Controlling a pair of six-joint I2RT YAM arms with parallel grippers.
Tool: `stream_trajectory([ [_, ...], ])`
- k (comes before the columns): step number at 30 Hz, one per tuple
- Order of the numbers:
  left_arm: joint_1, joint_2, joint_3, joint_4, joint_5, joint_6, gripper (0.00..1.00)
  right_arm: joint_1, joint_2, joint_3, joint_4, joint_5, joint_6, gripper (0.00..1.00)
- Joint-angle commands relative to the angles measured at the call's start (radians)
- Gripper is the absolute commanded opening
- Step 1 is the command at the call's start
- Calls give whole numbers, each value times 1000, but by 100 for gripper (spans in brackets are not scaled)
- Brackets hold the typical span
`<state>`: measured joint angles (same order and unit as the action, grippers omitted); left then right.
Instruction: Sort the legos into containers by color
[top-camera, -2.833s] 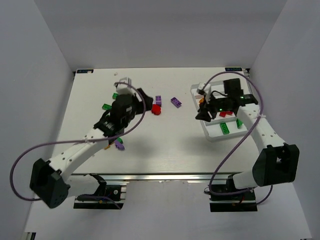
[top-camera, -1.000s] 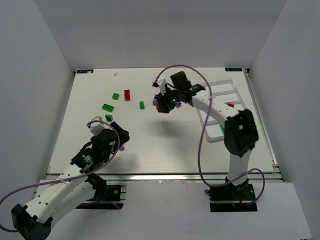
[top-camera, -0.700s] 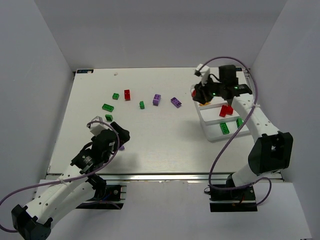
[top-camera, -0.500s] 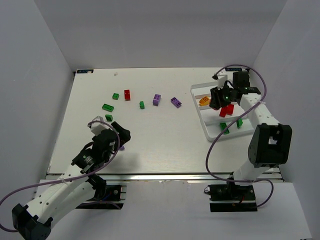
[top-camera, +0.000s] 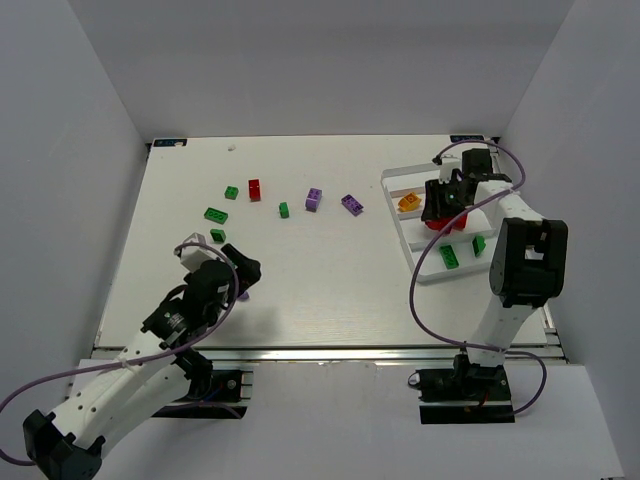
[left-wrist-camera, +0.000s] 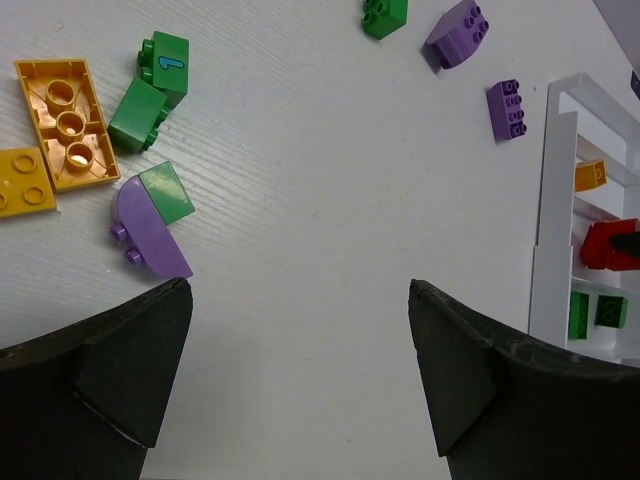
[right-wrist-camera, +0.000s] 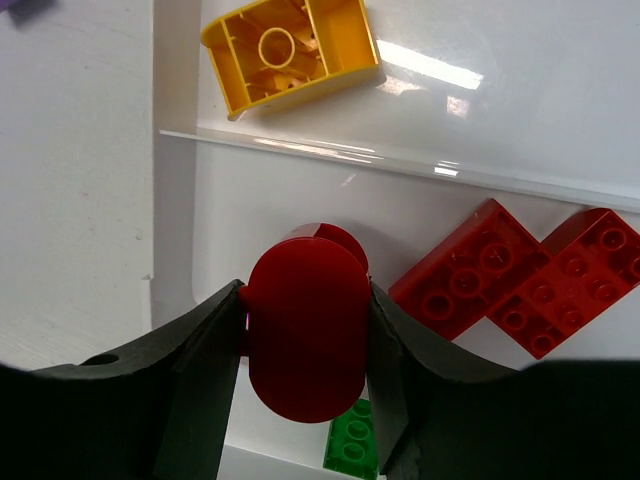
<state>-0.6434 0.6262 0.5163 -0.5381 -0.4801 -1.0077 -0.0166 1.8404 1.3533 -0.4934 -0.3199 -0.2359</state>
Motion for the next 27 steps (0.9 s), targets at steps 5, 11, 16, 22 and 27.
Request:
stream_trajectory([
  [5,4,-46,-15,-43,-26,-35,98,-6,2,36,24,18,14,69],
  [11,4,-40,-1,-75,-37,-61,98,-9,-39,70,-10,-10,-8,80],
  [16,4,-28,11,-102,-49,-95,79,-11,-133,110,-97,-192,-313,89],
  [22,8,67,76,-187,-98,-123,33,-14,-245,87,-407,-621,-767,89],
  [27,120,185,136,-215,-8,-42,62,1,-279,47,-485,-725,-864,72],
])
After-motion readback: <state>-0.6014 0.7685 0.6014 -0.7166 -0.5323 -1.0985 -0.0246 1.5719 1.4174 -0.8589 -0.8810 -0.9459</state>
